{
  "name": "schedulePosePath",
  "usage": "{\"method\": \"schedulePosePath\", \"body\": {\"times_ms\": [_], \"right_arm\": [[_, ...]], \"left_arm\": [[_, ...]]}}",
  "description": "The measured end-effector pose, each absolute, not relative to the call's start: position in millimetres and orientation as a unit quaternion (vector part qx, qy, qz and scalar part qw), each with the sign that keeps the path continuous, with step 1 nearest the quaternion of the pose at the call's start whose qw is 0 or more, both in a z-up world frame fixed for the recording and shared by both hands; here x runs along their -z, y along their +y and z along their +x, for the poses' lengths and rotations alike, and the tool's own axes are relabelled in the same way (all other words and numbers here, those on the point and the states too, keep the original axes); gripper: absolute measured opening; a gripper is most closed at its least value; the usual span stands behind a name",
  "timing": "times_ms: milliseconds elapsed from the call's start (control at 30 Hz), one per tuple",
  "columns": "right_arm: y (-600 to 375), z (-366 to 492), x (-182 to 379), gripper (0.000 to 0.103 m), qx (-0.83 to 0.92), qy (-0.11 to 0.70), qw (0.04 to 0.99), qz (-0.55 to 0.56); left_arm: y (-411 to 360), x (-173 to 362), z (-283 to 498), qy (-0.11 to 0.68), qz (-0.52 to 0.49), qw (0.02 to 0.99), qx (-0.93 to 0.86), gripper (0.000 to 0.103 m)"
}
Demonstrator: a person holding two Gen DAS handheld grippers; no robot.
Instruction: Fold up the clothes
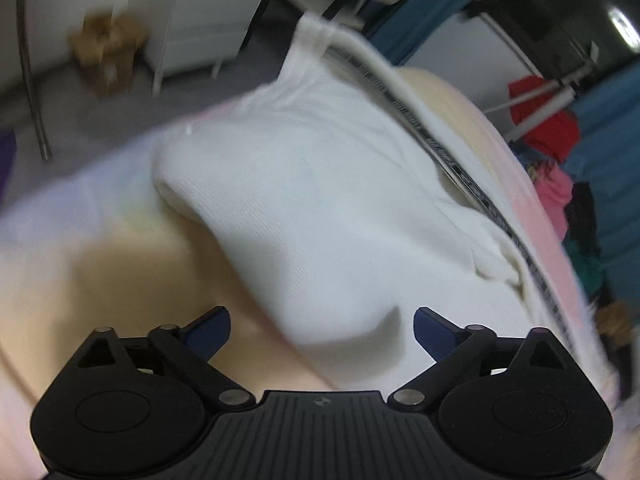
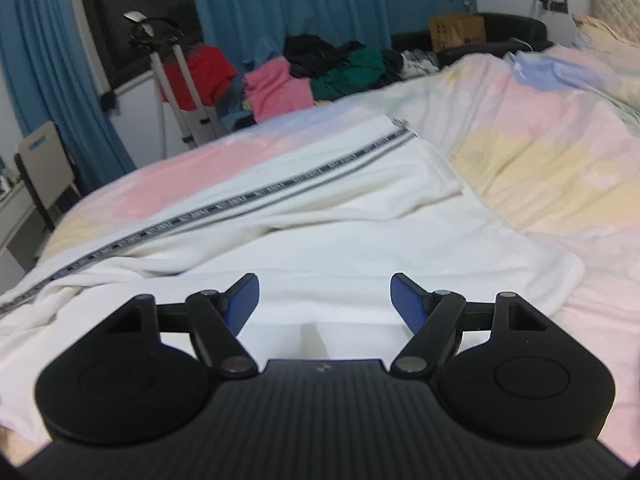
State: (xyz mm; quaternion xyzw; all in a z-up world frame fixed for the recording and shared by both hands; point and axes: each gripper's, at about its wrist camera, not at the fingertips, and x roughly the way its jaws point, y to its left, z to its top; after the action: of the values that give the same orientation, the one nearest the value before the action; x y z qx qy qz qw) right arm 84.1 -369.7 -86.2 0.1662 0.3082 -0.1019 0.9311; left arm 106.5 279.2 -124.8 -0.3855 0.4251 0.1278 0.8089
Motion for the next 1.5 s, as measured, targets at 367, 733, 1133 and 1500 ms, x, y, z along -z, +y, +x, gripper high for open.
{"method": "schedulePosePath", "body": {"times_ms": [367, 733, 1133, 1500], "right_arm": [[-402.2, 88.7, 103.3, 0.074, 0.143, 0.333, 0.899, 0.245], [-470.2, 58.9, 103.1, 0.074, 0.275, 0.239, 0.890, 0.276], [-513.6, 56.5, 175.6, 0.074, 0.265, 0.311, 0.776, 0.481], [-517.3, 61.0, 166.2, 0.006, 0.281, 0.249, 0.790, 0.485]], "left_arm": [[285.0, 128.4, 115.1, 0.344, -0.459, 0.819, -0.015, 0.091], [293.3, 145.0, 111.9, 0.375, -0.517, 0.769, -0.022, 0.077], [294.9, 166.5, 119.7, 0.376, -0.550, 0.744, -0.052, 0.062], [306.8, 147.8, 107.6, 0.305, -0.559, 0.769, -0.065, 0.012]]}}
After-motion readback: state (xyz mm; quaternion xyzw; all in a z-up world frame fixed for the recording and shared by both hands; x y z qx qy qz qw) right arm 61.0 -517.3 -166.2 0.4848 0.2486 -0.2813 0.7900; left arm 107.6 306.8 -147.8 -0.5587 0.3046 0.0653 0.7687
